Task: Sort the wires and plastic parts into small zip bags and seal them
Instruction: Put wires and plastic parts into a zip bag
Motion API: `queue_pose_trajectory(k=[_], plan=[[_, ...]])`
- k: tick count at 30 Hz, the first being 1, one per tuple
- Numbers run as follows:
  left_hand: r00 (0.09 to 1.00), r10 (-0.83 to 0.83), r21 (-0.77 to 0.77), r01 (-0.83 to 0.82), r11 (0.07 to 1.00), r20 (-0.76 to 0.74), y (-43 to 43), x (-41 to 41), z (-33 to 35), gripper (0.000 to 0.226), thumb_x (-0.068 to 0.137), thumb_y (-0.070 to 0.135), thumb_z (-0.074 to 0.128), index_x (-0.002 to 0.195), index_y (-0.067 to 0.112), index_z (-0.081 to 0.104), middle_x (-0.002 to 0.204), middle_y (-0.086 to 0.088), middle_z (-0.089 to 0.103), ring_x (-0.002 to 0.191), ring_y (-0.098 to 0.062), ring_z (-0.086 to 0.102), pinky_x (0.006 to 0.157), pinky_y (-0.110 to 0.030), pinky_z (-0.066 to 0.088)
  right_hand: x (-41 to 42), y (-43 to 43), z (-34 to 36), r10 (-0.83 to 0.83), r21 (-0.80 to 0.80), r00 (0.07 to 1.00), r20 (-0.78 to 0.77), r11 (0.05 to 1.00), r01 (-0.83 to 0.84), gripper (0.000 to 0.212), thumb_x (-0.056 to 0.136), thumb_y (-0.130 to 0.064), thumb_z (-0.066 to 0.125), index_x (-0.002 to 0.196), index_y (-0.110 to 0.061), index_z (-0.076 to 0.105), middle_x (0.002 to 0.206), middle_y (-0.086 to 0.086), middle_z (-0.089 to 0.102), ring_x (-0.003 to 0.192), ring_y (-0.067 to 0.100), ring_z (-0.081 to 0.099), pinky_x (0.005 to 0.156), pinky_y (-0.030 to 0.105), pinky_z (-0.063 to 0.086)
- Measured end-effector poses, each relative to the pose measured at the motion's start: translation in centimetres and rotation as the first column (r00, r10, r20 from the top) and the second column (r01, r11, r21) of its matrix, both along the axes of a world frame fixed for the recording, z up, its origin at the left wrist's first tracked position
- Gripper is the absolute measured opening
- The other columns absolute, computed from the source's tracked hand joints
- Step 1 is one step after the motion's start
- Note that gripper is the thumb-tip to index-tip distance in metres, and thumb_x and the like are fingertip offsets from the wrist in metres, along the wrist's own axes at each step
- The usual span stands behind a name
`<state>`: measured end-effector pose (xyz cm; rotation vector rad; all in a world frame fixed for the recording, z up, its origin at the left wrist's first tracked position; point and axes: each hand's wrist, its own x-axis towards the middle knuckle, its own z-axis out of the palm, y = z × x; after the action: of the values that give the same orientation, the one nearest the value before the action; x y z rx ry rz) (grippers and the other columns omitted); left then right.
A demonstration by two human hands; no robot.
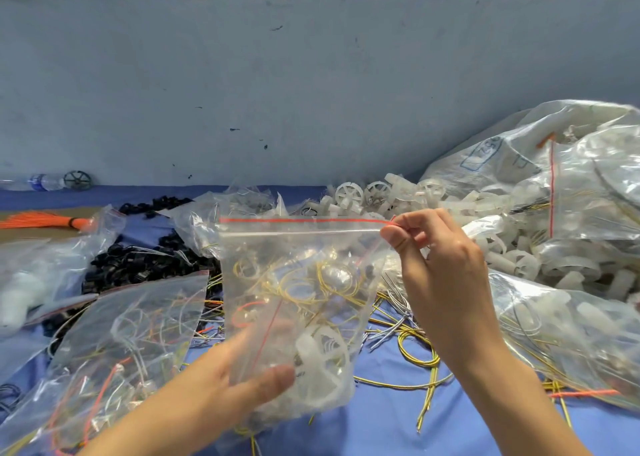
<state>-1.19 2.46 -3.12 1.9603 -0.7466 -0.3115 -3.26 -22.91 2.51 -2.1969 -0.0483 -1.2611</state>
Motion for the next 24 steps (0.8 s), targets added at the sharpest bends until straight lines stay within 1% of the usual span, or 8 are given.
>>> queue_pose_trajectory(k=[2,4,6,8,11,14,18,24], plan=[[0.994,0.111,-0.008,-0.111,0.994,-0.005,-0.2,-0.5,-0.3,0.042,0.084,0.055,0.058,0.126,0.055,0.051,0.122,0.041,0.055,0.113,0.02,0.05,0.084,0.001,0.038,0.3,0.0,-0.4,0.061,0.063,0.998,-0.019,0.996,-0.06,0.007,0.092,-0.033,0.063,0.088,-0.029,0.061,0.085,-0.015,0.062,0.075,0.004,0.059,0.071,0.026,0.046],[0.951,0.305,-0.069,-0.309,0.949,-0.054,-0.8,-0.5,-0.5,0.029,0.081,0.051,0.058,0.106,0.044,0.069,0.1,0.017,0.073,0.09,0.007,0.065,0.078,-0.012,0.048,0.6,0.3,-1.0,0.196,0.239,0.978,-0.072,0.955,-0.174,0.01,0.093,-0.041,0.06,0.09,-0.031,0.062,0.084,-0.015,0.067,0.078,0.001,0.062,0.064,0.013,0.043],[0.861,0.479,-0.121,-0.501,0.857,-0.168,-1.5,-0.2,-0.6,0.033,0.085,0.048,0.059,0.091,0.02,0.075,0.077,-0.008,0.073,0.067,-0.009,0.064,0.068,-0.027,0.049,1.0,0.9,-1.9,0.372,0.427,0.917,-0.144,0.859,-0.282,0.026,0.089,-0.054,0.054,0.101,-0.033,0.063,0.091,-0.013,0.069,0.083,0.002,0.065,0.071,0.015,0.046],[0.771,0.521,-0.177,-0.607,0.774,-0.366,-1.8,0.1,-0.6,0.038,0.089,0.043,0.061,0.088,0.007,0.074,0.078,-0.019,0.072,0.069,-0.023,0.065,0.073,-0.035,0.048,1.2,1.5,-3.4,0.553,0.57,0.799,-0.237,0.745,-0.347,0.045,0.08,-0.067,0.05,0.113,-0.037,0.059,0.103,-0.012,0.069,0.093,0.002,0.066,0.082,0.021,0.048],[0.694,0.392,-0.265,-0.639,0.722,-0.604,-2.6,0.3,-0.2,0.043,0.088,0.041,0.061,0.097,0.001,0.073,0.095,-0.022,0.073,0.091,-0.041,0.069,0.089,-0.053,0.051,0.9,2.9,-5.3,0.748,0.693,0.544,-0.381,0.62,-0.368,0.072,0.072,-0.083,0.052,0.126,-0.037,0.056,0.11,-0.022,0.067,0.103,-0.005,0.063,0.087,0.018,0.051],[0.722,0.269,-0.37,-0.593,0.715,-0.637,-3.4,0.3,-0.2,0.039,0.09,0.042,0.055,0.102,0.011,0.076,0.104,-0.018,0.073,0.095,-0.038,0.07,0.079,-0.048,0.059,0.7,3.1,-5.7,0.816,0.768,0.421,-0.396,0.546,-0.336,0.061,0.068,-0.075,0.065,0.114,-0.036,0.066,0.113,-0.009,0.07,0.103,0.016,0.069,0.083,0.048,0.059],[0.703,0.086,-0.506,-0.586,0.633,-0.706,-4.3,0.7,0.1,0.047,0.08,0.045,0.056,0.1,0.007,0.076,0.099,-0.018,0.074,0.088,-0.034,0.072,0.077,-0.046,0.054,0.8,2.5,-5.5,0.834,0.838,0.459,-0.307,0.466,-0.286,0.058,0.069,-0.066,0.07,0.113,-0.027,0.069,0.115,0.0,0.071,0.098,0.027,0.071,0.085,0.057,0.056],[0.761,-0.211,-0.613,-0.291,0.735,-0.614,-3.7,-0.9,0.5,0.038,0.097,0.042,0.051,0.124,0.019,0.065,0.127,-0.015,0.064,0.11,-0.028,0.065,0.081,-0.04,0.057,1.0,2.0,-6.0,0.839,0.908,0.508,-0.193,0.349,-0.232,0.052,0.075,-0.058,0.07,0.12,-0.031,0.067,0.122,0.001,0.068,0.104,0.025,0.068,0.097,0.059,0.049]])
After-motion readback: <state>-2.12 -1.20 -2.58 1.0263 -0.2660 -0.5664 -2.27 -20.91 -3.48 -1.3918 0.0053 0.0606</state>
